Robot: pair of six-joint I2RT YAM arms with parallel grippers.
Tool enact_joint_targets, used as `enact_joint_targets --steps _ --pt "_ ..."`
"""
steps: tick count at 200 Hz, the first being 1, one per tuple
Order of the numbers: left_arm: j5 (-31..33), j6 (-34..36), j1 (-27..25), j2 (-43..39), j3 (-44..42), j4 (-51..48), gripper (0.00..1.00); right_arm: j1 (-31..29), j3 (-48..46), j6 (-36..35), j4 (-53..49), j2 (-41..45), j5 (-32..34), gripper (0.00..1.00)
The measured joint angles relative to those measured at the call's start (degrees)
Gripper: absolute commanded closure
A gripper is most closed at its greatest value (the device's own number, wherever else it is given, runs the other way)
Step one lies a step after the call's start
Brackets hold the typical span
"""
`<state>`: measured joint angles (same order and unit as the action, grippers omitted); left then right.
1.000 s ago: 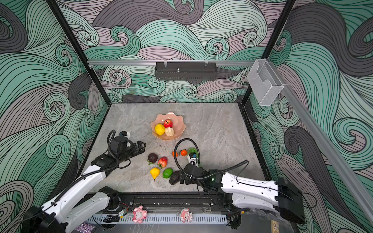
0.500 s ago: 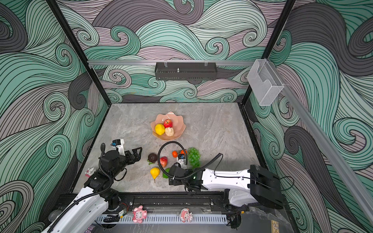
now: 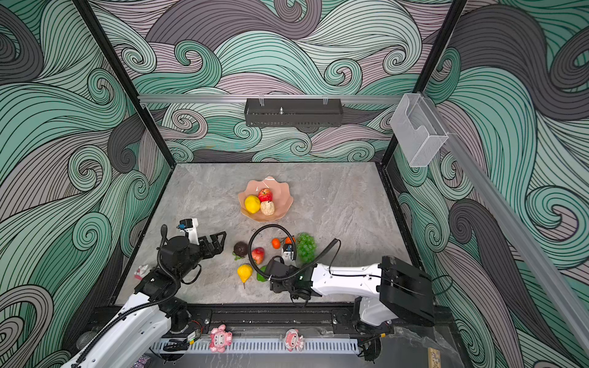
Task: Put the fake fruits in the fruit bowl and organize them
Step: 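Close the right gripper on the dark avocado and lift it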
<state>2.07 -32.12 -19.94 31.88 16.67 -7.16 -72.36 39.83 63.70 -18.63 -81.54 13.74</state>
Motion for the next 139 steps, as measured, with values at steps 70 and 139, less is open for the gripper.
enact_joint_targets --steps 70,139 --pt "-1.22 0.0 0.0 1.73 0.0 0.98 0.03 0.66 0.0 -0.26 0.85 -0.79 -0.63 0.41" --pt "-6.34 0.63 0.0 4.87 0.02 3.76 0.04 1.88 -2.69 -0.22 2.51 6.84 -0.2 0.45"
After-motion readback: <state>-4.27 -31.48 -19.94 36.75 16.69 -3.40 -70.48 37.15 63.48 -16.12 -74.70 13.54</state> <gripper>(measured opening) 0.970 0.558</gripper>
